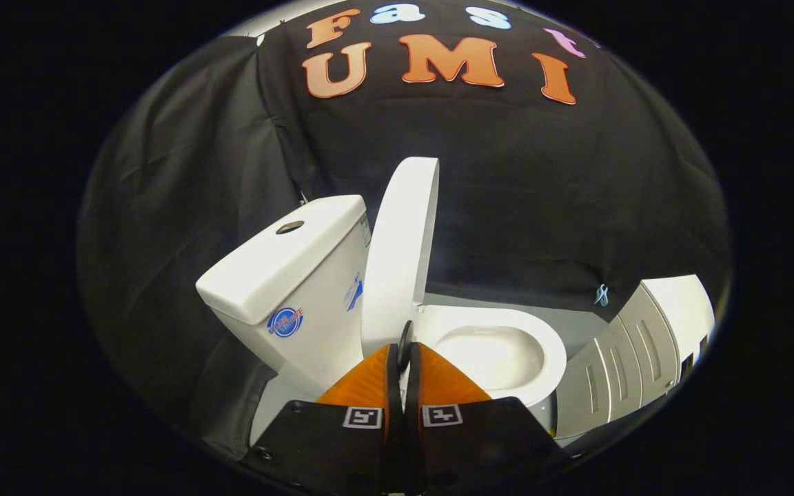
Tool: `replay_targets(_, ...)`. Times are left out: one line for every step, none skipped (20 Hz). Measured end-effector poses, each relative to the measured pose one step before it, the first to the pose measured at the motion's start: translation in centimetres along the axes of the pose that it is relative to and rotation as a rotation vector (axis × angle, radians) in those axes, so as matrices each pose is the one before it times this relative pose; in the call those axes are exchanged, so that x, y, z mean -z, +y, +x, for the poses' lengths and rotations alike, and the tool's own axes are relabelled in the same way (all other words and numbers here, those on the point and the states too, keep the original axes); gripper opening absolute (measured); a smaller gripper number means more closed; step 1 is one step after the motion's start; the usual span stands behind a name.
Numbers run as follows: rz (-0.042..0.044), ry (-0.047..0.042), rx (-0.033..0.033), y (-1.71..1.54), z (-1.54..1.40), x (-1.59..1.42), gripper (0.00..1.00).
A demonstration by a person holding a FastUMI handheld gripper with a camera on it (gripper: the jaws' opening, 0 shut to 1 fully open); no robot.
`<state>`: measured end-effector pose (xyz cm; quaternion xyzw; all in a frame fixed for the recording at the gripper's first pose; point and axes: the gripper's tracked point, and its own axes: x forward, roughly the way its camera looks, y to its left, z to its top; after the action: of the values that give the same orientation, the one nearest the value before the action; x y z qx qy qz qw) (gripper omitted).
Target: Open the toilet lid.
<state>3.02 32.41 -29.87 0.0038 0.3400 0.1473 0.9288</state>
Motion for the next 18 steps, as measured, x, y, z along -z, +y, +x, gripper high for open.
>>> replay_targets(-0.00414,-0.00035,-0.00013,0.397,0.017,-0.064,0.08)
replay_targets(-0.00414,-0.00043,-0.00042,0.358,0.147,0.051,0.07)
replay_targets(-0.0032,0.00007,-0.00212,0.443,0.095,-0.073,0.08)
replay_targets(-0.00209,-0.00035,-0.00087,0.341,0.01,0.014,0.08)
replay_targets(-0.00415,-0.00416,0.00129,0.365,0.044,0.052,0.08)
replay_targets(-0.00824,-0.00552,0.00386,0.259,0.015,-0.094,0.08)
replay_targets(-0.00927,-0.00274,0.00437,0.262,-0.056,-0.102,0.08)
replay_targets(-0.00426,-0.00333,0.00251,0.309,0.056,-0.026,0.08)
replay_targets(-0.00091,-0.00169,0.00079,0.361,0.056,-0.06,0.08)
replay_targets(-0.00182,-0.0007,-0.00151,0.392,0.178,-0.043,0.08)
replay_targets(-0.00621,-0.00279,-0.00044,0.413,0.134,0.02,0.08)
replay_targets(-0.0099,-0.00207,0.00291,0.246,0.008,-0.034,0.08)
replay_targets(-0.01068,-0.00268,0.00387,0.298,0.144,-0.014,0.08)
replay_targets(-0.01105,-0.00224,0.00236,0.321,0.127,0.032,0.08)
replay_targets(-0.00647,-0.00303,-0.00346,0.347,0.04,-0.099,0.08)
replay_targets(-0.00253,-0.0003,-0.00578,0.427,0.046,-0.098,0.08)
replay_targets(-0.00418,0.00097,-0.00493,0.303,0.092,-0.039,0.08)
replay_targets(-0.00612,-0.00081,-0.00067,0.243,0.062,-0.138,0.08)
